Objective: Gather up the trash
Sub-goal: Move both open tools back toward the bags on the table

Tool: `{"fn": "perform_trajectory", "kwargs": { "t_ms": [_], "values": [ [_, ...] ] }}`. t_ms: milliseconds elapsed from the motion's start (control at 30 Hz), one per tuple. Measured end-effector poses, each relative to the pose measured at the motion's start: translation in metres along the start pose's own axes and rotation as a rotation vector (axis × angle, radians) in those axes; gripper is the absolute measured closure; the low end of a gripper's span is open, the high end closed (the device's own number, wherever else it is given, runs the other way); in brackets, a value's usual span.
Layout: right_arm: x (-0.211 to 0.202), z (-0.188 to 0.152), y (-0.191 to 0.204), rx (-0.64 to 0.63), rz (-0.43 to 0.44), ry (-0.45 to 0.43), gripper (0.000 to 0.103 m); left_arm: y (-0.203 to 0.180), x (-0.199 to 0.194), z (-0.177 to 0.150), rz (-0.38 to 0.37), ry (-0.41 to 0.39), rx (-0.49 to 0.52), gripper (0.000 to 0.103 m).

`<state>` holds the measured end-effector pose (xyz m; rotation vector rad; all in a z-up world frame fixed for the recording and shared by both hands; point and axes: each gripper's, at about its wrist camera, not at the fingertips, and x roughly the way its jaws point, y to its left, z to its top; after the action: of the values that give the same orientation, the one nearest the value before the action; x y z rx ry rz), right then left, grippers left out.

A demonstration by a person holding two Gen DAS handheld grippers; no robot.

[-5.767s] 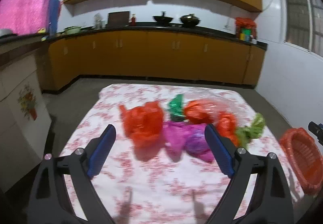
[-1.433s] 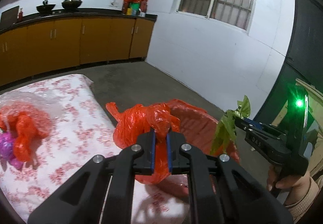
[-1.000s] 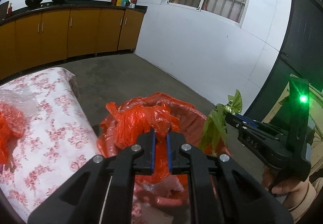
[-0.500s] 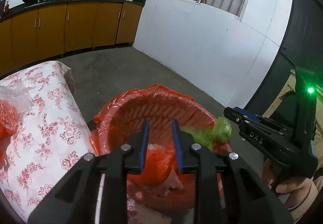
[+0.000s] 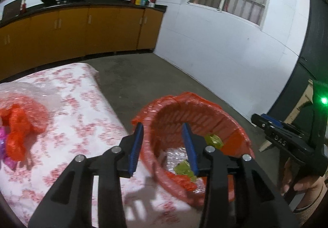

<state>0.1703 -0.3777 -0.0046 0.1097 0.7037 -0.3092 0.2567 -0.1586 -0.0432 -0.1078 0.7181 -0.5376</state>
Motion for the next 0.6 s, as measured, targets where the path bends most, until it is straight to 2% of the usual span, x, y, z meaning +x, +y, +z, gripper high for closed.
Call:
{"fn": "perform_trajectory", "kwargs": {
  "t_ms": [67,133,300,600],
  "values": [
    [-0.002,0.0,0.007,-0.008,0.0,-0.014,0.054,0.011,-0.01,0.0,0.034,-0.023,-0.01,0.054],
    [-0.004,0.0,0.015,-0.022,0.005,-0.028,0.051,0.023,-0.022,0.0,0.077,-0.045,-0.013,0.049],
    [-0.005,0.001,0.044,-0.069,0.046,-0.038,0.048,0.055,-0.049,-0.005,0.181,-0.079,-0.028,0.041],
    [-0.006,-0.003,0.103,-0.141,0.14,-0.046,0.042,0.127,-0.098,-0.02,0.435,-0.13,-0.072,0.024]
  ]
}}
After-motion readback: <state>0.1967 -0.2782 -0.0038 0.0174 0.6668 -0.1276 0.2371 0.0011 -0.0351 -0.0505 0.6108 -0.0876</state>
